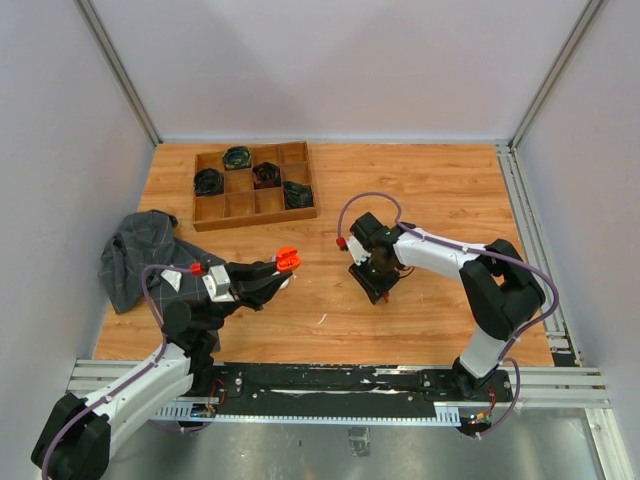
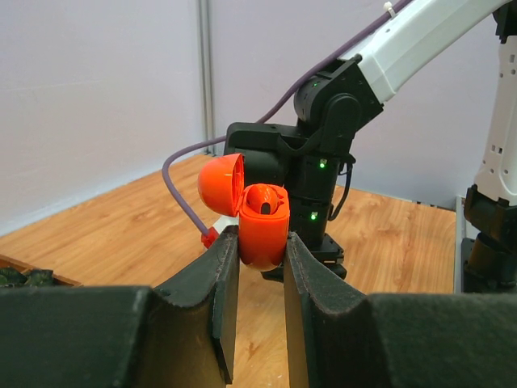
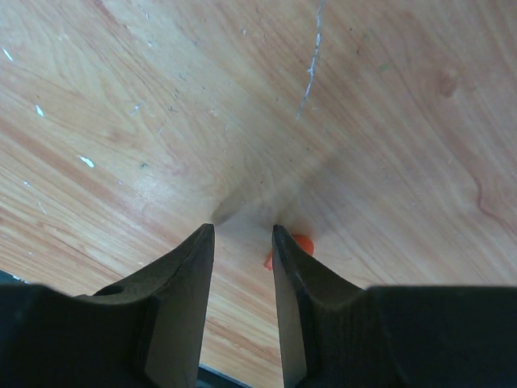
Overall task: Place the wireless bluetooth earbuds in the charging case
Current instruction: Adjust the earbud at the center of the board, then pick up the earbud from the center of the board.
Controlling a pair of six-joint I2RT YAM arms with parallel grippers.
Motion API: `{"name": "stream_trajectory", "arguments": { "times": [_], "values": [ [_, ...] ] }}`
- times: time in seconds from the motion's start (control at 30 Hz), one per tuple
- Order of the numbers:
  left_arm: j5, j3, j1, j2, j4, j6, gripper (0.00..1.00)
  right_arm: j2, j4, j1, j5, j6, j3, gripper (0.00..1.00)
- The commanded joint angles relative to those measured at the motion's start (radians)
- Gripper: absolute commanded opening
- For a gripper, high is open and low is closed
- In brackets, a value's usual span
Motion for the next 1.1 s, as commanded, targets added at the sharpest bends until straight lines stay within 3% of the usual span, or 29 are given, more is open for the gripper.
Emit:
{"name": "stream_trajectory", "arguments": {
  "times": [0.0,0.37,0.67,1.07],
  "values": [
    [0.000,-0.085,-0.005,-0.004,0.020,0.002,0.00,-0.031,-0.072,0.017,0.011,-0.005,0.007,0.36],
    [-0.004,-0.085,-0.006,-0.002,0.022,0.000,0.00,-0.122,-0.155,0.032,0.147,0.061,0.077,0.36],
    [-0.002,-0.085,-0.005,-0.009,0.021,-0.001,0.00,-0.017,-0.207,0.021,0.249,0.059,0.123,0.35],
    [0.000,-0.085,-0.005,-0.011,0.017,-0.001,0.00,0.090,-0.195,0.007,0.206,0.044,0.153,0.33]
  ]
}}
